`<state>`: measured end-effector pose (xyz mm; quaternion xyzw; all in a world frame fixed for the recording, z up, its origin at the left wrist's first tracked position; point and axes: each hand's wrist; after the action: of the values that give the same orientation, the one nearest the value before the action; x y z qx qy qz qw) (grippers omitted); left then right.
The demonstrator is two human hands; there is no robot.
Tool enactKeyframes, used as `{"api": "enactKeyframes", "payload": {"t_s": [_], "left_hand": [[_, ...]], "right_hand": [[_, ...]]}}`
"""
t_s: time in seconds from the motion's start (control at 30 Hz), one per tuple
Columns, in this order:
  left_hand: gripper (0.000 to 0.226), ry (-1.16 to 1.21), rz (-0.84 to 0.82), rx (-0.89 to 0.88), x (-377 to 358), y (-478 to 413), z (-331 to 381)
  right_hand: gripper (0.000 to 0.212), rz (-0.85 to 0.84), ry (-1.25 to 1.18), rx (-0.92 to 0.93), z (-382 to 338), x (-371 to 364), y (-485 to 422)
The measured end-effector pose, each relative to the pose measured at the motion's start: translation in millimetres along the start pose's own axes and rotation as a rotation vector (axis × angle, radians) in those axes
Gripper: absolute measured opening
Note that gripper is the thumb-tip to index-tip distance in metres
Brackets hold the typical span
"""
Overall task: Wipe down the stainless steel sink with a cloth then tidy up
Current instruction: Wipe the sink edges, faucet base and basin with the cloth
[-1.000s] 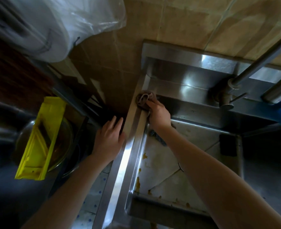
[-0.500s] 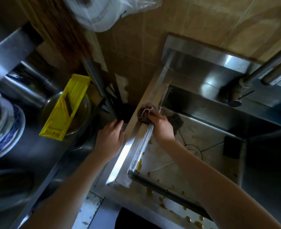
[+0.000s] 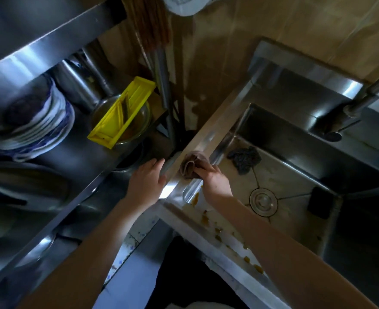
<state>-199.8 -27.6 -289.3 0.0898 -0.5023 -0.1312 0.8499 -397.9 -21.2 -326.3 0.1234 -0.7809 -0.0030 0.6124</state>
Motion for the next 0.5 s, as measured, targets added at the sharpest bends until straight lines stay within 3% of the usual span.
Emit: {"api": "enactKeyframes", "payload": {"t_s": [0.3,0.5], "left_hand": [[0.045,0.019,0.041,-0.009,-1,27,-9],[0.046,0.018,0.034,-0.082,3,14,-7]], "right_hand": [[0.049,-0.097,0.014,0.239,-23,5,29],[0.039,-0.171,0.015,0.263,-34,7,40]]}}
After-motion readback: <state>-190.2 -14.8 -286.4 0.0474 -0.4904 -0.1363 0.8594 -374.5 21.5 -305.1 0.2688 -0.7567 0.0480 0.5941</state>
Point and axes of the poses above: each hand's wrist, its own y-axis away from the middle knuckle, its own x-axis out of the back of the hand, z = x × y, and after that the axes turned 11 degrees about y, right-handed
